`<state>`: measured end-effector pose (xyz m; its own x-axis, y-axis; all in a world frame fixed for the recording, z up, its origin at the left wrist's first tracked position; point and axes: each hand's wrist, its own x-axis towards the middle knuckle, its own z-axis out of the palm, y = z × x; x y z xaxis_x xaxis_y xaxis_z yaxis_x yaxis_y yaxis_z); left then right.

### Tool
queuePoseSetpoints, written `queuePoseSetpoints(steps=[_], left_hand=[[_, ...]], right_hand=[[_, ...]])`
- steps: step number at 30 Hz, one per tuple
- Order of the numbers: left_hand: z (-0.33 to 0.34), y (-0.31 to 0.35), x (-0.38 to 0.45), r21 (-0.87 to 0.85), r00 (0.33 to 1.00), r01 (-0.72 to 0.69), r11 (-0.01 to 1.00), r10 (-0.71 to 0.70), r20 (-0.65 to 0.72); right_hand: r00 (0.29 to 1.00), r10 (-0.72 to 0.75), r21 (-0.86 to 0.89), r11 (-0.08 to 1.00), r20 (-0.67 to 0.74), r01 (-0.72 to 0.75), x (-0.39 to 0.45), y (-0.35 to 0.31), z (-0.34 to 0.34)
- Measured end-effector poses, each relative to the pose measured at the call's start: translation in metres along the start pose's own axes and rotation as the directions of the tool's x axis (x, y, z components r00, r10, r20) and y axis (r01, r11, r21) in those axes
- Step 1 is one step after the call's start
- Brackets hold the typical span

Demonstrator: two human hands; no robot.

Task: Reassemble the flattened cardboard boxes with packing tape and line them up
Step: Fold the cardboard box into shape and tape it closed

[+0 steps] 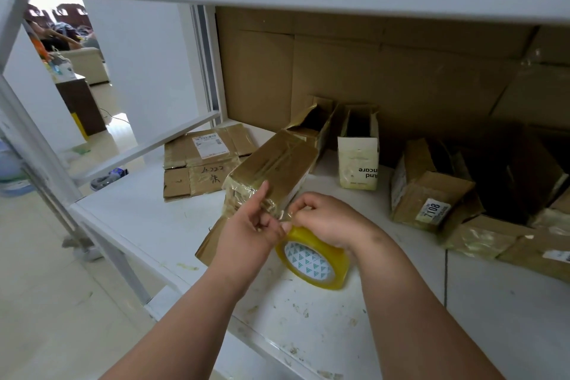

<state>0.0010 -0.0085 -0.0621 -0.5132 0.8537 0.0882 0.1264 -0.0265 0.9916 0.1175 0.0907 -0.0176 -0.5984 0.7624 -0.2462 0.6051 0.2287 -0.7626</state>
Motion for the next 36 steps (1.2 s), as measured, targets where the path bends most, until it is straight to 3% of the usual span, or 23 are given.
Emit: queuePoseSetpoints(steps=[16,21,23,27,30,32,34,36], left_hand=[[-0.027,0.015,0.006,0.095,0.971,0.104,0.990,-0.122,0.206],[-0.030,0.007,0.004,0.012,0.971,0.093,0.996,-0.094,0.219],[-0.029,0.006,0.001,0.034,0.985,0.042,0.999,-0.047,0.169],[-0.024,0.001,-0.006,0.296,0.979,-0.204,0.933,0.189,0.077],[-0.023,-0.008,-0.005,0.487,0.900,-0.423,0.764,0.416,0.129],[-0.026,-0.012,-0.001,0.522,0.828,-0.540,0.660,0.530,0.186],[-0.027,-0.011,0.004,0.544,0.785,-0.586,0.601,0.587,0.196],[-0.027,-0.003,0.007,0.602,0.820,-0.533,0.595,0.539,0.193]], right_hand=[[0.997,0.063,0.019,0.998,0.033,-0.063,-0.019,-0.006,0.009],[0.991,0.057,-0.130,0.991,0.122,-0.041,-0.021,-0.021,0.009],[0.991,0.062,-0.180,0.983,0.120,-0.039,-0.021,-0.025,0.010],[0.995,0.046,-0.123,0.992,0.089,-0.035,-0.021,-0.025,0.013],[0.998,0.052,-0.060,0.997,0.030,-0.050,-0.019,-0.019,0.016],[0.999,0.048,-0.056,0.997,-0.025,-0.050,-0.018,-0.012,0.017],[0.998,0.030,-0.054,0.998,-0.061,-0.033,-0.021,-0.007,0.016],[0.998,0.013,-0.044,0.999,-0.065,-0.016,-0.025,-0.004,0.017]])
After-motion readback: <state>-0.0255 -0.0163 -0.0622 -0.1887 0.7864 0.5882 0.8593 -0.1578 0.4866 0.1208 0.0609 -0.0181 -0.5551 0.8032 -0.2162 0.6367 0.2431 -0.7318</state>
